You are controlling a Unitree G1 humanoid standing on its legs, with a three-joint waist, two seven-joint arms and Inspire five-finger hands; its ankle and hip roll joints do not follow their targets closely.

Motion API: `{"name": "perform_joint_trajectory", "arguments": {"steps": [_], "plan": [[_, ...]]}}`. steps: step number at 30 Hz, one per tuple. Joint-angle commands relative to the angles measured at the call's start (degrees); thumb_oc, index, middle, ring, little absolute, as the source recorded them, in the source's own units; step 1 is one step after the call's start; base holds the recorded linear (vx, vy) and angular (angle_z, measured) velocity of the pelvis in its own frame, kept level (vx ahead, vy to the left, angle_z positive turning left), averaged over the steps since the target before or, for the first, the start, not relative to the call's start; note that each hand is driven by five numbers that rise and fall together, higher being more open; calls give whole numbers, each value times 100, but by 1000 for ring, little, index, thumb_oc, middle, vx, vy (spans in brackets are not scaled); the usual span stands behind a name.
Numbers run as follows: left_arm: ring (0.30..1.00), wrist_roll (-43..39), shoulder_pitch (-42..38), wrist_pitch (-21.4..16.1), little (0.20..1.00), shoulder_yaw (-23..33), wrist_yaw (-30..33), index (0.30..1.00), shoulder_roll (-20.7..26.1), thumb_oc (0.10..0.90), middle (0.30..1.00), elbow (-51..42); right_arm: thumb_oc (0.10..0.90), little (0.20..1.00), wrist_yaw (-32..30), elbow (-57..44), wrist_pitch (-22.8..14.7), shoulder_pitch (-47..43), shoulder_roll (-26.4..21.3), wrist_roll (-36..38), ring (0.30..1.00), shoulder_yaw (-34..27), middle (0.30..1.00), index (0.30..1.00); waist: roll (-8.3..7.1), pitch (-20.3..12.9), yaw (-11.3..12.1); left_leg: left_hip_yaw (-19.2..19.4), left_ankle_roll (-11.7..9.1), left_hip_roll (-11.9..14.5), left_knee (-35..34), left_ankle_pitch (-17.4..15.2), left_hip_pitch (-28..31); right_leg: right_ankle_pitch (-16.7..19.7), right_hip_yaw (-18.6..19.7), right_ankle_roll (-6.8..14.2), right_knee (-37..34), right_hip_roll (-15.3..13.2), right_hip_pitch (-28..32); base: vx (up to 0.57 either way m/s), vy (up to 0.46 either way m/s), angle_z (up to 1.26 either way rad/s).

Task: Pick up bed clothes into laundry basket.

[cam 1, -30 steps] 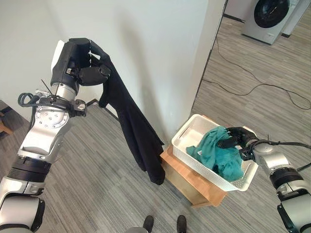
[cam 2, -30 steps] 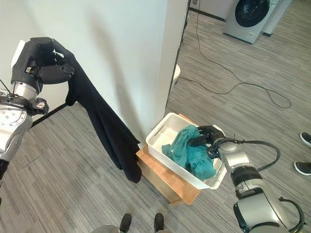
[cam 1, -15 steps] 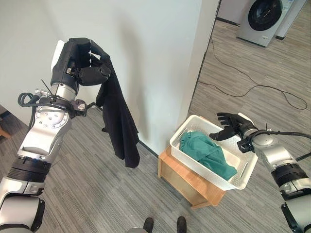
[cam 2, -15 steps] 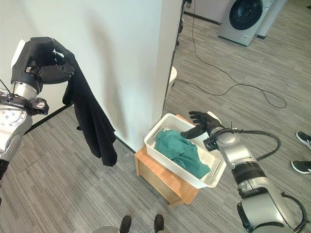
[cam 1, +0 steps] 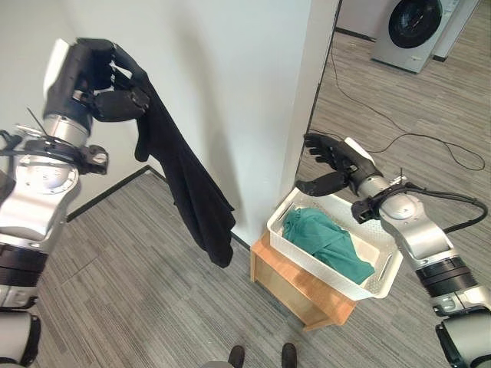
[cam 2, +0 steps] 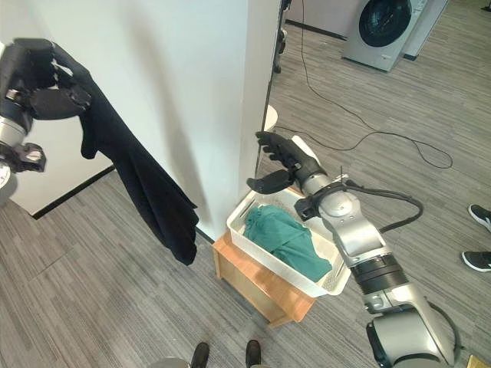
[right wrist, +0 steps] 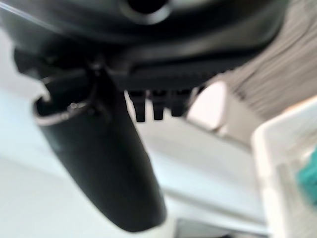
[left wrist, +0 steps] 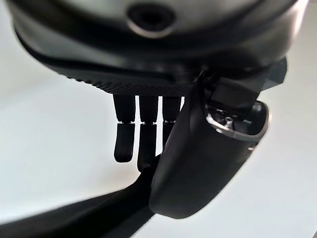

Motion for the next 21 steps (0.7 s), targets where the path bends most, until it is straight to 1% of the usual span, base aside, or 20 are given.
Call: {"name": "perform_joint_trajectory", "arguments": {"steps": [1,2,4,6,10,12,13,15,16,17,19,21], "plan": [[300,-175,-1000,-900,300,269,327,300,505,400,300,482,800,900,-162,-591,-881,475,178,438,900,-163,900,900,220,-1126,156,154,-19,-241,-6,120,-305,-123,-226,270,265,-167,55,0,0,0],[300,-248,-1104,-937,300,179,327,300,545,400,300,540,800,900,-206,-533,-979,601,462,570,900,-145,900,900,267,-1128,173,146,-18,-244,-6,125,-309,-127,-246,274,273,-170,53,0,0,0],[300,-303,-1273,-975,300,26,330,300,635,400,300,624,800,900,-241,-447,-1070,766,690,590,900,-117,900,900,295,-1131,183,125,-20,-248,-6,134,-321,-135,-261,278,293,-178,48,1,-3,2],[300,-338,-1534,-1015,300,-199,321,300,765,400,300,706,800,900,-172,-389,-1116,949,814,563,900,10,900,900,339,-1144,186,86,-19,-251,-6,141,-330,-150,-281,284,321,-190,43,11,-2,8],[300,-447,-2000,-1059,300,-661,286,300,786,400,300,918,800,900,35,-284,-1098,1211,1036,706,900,334,900,900,394,-1139,171,8,-25,-259,-6,153,-346,-164,-335,286,336,-213,43,10,-6,14],[300,-505,-2070,-1075,300,-717,283,300,753,400,300,960,800,900,68,-252,-1107,1230,1098,749,900,390,900,900,393,-1139,179,-6,-26,-263,-6,154,-351,-163,-347,289,325,-215,44,5,-8,6],[300,-555,-2098,-1085,300,-753,273,300,719,400,300,970,800,900,115,-185,-1108,1195,1192,825,900,502,900,900,409,-1134,202,-12,-25,-259,-6,157,-356,-160,-359,294,314,-218,44,56,-18,2],[300,-574,-2277,-1103,300,-950,269,300,715,400,300,1028,800,900,43,-3,-1187,876,1331,674,900,803,900,900,440,-1162,287,-25,-9,-264,-6,92,-328,-174,-364,307,223,-216,101,32,-11,0],[300,-576,-2300,-1106,300,-964,268,300,721,400,300,1037,800,900,41,9,-1195,860,1338,672,900,804,900,900,438,-1149,285,-23,-12,-265,-6,146,-357,-127,-361,308,232,-218,67,0,0,0],[300,-560,-2353,-1119,300,-1061,258,300,728,400,300,1026,800,900,-18,37,-1227,666,1411,581,900,940,900,900,459,-1168,332,-28,-8,-271,-6,91,-336,-149,-354,314,173,-218,107,0,0,0],[300,-596,-2483,-1161,300,-1175,285,300,731,400,300,1055,800,900,-155,103,-1294,429,1503,535,900,986,900,900,474,-1163,380,-28,-14,-274,-6,151,-388,-72,-359,329,122,-228,79,0,0,0],[300,-604,-2537,-1202,300,-1225,344,300,721,400,300,1006,800,900,-285,118,-1372,193,1621,502,900,1050,900,900,498,-1185,455,-38,-14,-279,-6,97,-387,-111,-372,336,63,-232,115,45,8,0]]}}
